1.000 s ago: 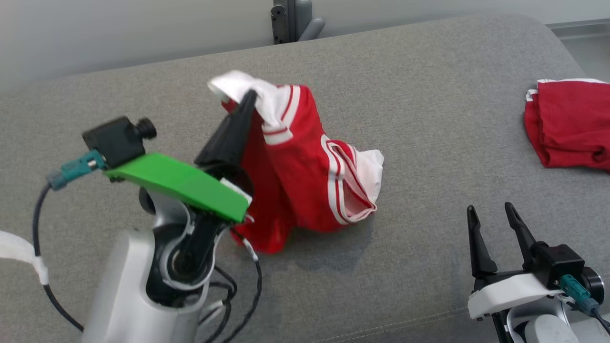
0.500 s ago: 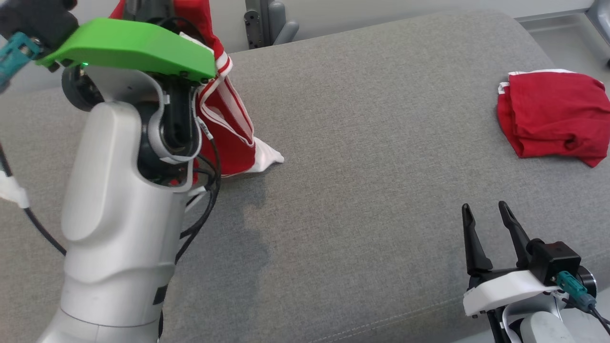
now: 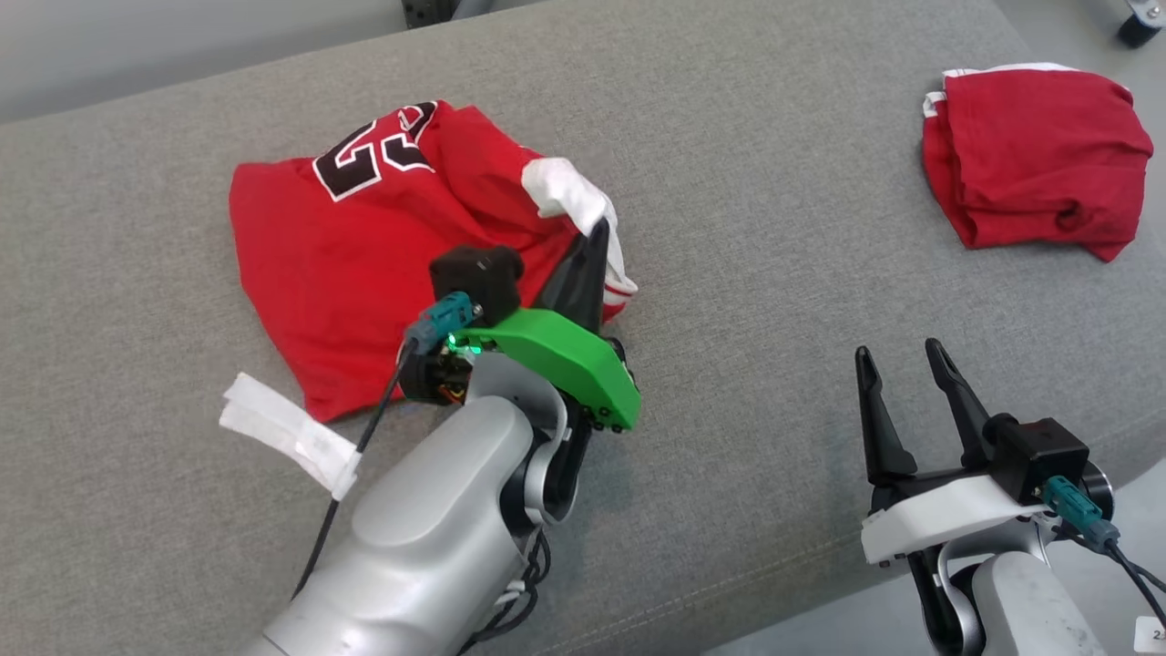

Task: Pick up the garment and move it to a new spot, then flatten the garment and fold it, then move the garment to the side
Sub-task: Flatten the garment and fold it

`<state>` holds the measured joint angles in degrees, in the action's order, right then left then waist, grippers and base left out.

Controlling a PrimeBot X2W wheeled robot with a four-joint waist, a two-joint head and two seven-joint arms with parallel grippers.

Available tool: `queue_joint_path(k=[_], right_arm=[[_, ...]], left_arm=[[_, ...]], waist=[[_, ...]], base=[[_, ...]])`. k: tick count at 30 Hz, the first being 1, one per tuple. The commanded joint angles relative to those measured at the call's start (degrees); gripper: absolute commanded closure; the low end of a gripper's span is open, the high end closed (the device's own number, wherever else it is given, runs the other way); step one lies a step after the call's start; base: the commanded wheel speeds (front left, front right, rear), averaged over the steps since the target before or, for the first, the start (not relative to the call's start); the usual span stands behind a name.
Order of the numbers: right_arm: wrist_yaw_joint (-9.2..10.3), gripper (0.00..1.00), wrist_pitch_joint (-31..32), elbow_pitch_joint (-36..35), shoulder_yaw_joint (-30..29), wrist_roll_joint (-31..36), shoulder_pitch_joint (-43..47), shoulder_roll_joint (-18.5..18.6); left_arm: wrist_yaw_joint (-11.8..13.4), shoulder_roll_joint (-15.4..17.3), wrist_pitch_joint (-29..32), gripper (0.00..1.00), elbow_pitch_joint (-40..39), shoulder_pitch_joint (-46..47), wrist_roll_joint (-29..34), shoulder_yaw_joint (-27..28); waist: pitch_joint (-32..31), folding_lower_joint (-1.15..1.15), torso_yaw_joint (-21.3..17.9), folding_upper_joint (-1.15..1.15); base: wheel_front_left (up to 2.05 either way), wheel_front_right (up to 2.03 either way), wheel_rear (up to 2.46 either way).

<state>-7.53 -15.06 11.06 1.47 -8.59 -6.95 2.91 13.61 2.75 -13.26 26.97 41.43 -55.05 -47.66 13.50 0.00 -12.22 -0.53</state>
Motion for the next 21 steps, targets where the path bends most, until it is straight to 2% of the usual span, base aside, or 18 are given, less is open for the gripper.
queue_joint_path(k=[1, 2, 3, 4, 5, 9, 11, 12, 13, 17, 21], right_arm=[[0.09, 0.00, -0.19, 0.16, 0.14, -0.48, -1.14, 0.02], [0.09, 0.00, -0.19, 0.31, 0.22, -0.50, -1.34, 0.00], [0.09, 0.00, -0.19, 0.43, 0.35, -0.58, -1.50, -0.02], [0.09, 0.00, -0.19, 0.57, 0.48, -0.76, -1.65, 0.02], [0.09, 0.00, -0.19, 0.64, 0.62, -0.91, -1.79, 0.01], [0.09, 0.00, -0.19, 0.93, 0.48, -1.30, -1.86, 0.01], [0.09, 0.00, -0.19, 1.06, 0.43, -1.37, -1.69, 0.00], [0.09, 0.00, -0.18, 1.15, 0.39, -1.38, -1.57, 0.00], [0.09, 0.00, -0.19, 1.22, 0.29, -1.42, -1.43, 0.01], [0.09, 0.00, -0.19, 1.34, -0.11, -1.41, -0.93, 0.01], [0.09, 0.00, -0.19, 1.48, -0.37, -1.34, -0.64, 0.00]], left_arm=[[-0.58, 0.34, -0.55, 1.00, 1.26, -0.01, -1.79, -2.37], [-0.81, 0.33, -0.79, 1.00, 2.02, 0.44, -2.53, -3.85], [-0.88, 0.32, -1.00, 0.94, 2.81, 0.98, -3.07, -5.22], [-1.12, 0.28, -1.13, 0.80, 3.41, 1.51, -3.70, -6.48], [-1.21, 0.28, -1.37, 0.75, 4.08, 1.91, -4.40, -7.35], [-1.43, 0.31, -1.79, 0.74, 5.93, 3.16, -6.26, -9.56], [-1.55, 0.31, -1.95, 0.67, 6.55, 3.73, -7.20, -10.17], [-1.59, 0.31, -1.98, 0.47, 6.79, 3.88, -7.72, -10.43], [-1.63, 0.31, -1.89, 0.01, 6.95, 4.05, -7.98, -10.62], [-2.02, 0.30, -1.90, 0.00, 6.58, 4.26, -8.20, -11.63], [-1.31, 0.30, -1.91, 0.00, 5.96, 4.76, -6.72, -12.63]], waist=[[3.10, 0.00, -2.43, 0.53], [3.48, 0.00, -2.78, 0.53], [3.79, 0.00, -3.13, 0.53], [4.03, 0.00, -3.50, 0.53], [4.24, 0.00, -3.88, 0.53], [4.54, 0.00, -4.76, 0.53], [4.49, 0.00, -4.99, 0.53], [4.43, 0.00, -5.05, 0.53], [4.36, 0.00, -5.06, 0.53], [3.96, 0.00, -4.77, 0.53], [3.20, 0.00, -4.01, 0.53]], base=[[0.00, 0.00, 0.00], [0.00, 0.00, 0.00], [0.00, 0.00, 0.00], [0.00, 0.00, 0.00], [0.00, 0.00, 0.00], [0.00, 0.00, 0.00], [0.00, 0.00, 0.00], [0.00, 0.00, 0.00], [0.00, 0.00, 0.00], [0.00, 0.00, 0.00], [0.00, 0.00, 0.00]])
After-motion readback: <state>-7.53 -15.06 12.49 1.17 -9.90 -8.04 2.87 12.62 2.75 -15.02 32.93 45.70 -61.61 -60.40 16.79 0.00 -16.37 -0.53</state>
